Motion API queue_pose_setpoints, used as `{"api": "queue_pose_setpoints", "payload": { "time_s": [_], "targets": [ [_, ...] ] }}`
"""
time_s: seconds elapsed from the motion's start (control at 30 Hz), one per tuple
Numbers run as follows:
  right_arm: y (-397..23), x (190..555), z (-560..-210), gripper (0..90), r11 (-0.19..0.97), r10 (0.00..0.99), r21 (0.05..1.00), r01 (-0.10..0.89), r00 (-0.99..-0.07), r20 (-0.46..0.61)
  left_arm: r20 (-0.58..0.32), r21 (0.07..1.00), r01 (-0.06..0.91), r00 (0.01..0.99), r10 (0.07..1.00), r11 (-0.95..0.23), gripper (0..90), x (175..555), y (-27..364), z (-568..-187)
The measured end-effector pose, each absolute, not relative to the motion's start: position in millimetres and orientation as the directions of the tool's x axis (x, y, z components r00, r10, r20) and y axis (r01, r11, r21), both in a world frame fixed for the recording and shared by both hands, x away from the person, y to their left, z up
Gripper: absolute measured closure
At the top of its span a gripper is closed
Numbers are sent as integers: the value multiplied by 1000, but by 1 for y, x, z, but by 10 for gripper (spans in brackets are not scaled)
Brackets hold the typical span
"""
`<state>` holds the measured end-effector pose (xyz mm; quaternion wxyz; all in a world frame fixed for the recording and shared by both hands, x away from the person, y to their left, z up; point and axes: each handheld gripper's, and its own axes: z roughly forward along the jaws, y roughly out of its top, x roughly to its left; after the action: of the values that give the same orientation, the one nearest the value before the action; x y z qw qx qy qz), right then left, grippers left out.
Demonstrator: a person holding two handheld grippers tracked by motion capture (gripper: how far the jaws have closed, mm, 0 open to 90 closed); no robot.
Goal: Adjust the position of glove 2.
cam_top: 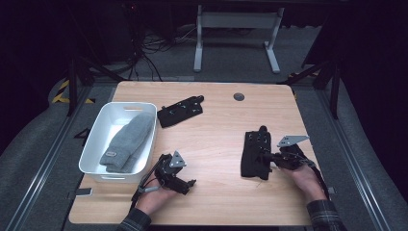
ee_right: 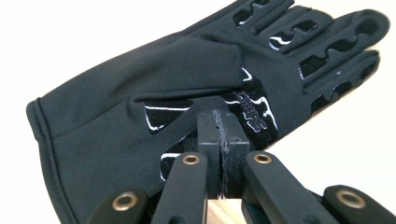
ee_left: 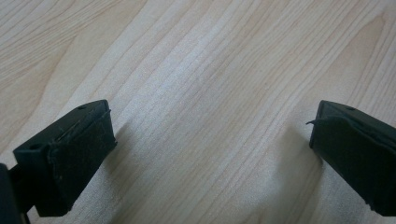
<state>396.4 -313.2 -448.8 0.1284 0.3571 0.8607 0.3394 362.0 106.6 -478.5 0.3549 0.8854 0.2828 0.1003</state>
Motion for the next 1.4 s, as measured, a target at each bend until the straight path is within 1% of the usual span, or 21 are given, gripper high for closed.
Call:
{"api": "queue_pose_setpoints", "payload": {
  "time_s": [0.13,0.2,0.27,0.4,0.47,0.6,0.7,0.87,1.1,1.17,1.2,1.4],
  "targets": [
    [-309,400,-440,900,476,716,721,504,-698,16,-23,684,430,820,572,-589,3,362,107,-478],
    [-306,402,-438,900,468,720,727,503,-694,16,-24,685,430,820,572,-588,3,362,107,-479],
    [-296,412,-439,900,454,726,736,502,-688,22,-23,684,430,820,572,-589,3,362,107,-478],
    [-284,423,-445,900,462,729,724,511,-685,18,-24,686,430,820,572,-588,3,362,107,-479],
    [-280,428,-452,900,483,729,703,522,-685,8,-24,685,430,820,571,-588,2,362,107,-478],
    [-281,428,-454,900,470,725,709,526,-688,30,-23,685,429,820,571,-588,3,362,107,-479],
    [-284,423,-454,900,475,703,708,523,-709,52,-24,685,430,820,571,-588,3,362,107,-479],
    [-284,408,-454,900,488,685,706,514,-726,55,-23,684,430,820,571,-590,2,362,107,-478],
    [-279,379,-455,900,489,681,703,517,-730,63,-26,680,431,822,568,-593,2,362,107,-478],
    [-278,377,-455,900,486,680,703,519,-730,68,-26,681,431,822,568,-592,2,362,107,-478],
    [-278,365,-455,900,491,674,700,520,-735,74,-26,680,431,822,568,-593,2,362,107,-478],
    [-277,341,-455,900,501,659,697,512,-748,76,-26,680,431,822,568,-593,2,362,107,-478]
  ]
}}
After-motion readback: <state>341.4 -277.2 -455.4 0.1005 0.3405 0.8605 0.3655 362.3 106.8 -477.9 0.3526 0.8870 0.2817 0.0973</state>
